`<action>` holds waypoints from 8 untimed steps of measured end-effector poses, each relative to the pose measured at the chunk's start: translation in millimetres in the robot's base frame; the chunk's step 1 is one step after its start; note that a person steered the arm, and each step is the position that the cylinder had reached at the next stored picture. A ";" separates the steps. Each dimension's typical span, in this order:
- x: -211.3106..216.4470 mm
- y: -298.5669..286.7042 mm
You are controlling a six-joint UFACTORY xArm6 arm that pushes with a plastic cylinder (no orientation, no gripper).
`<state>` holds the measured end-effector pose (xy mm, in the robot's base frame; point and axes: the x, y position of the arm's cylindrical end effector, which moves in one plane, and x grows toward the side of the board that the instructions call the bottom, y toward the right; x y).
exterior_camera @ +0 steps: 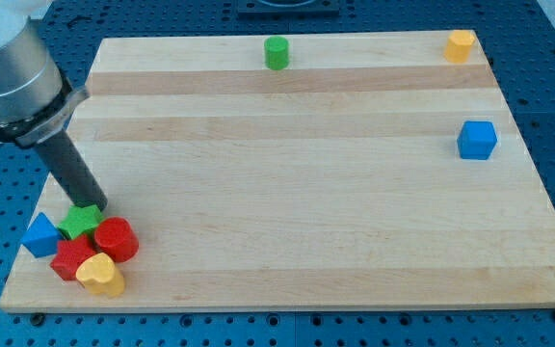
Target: Move the blue cube towards bottom center
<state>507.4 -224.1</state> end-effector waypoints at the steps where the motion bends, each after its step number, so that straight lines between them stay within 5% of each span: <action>1: -29.0 31.3; 3: -90.4 93.4; 8: -103.5 243.0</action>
<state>404.0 18.9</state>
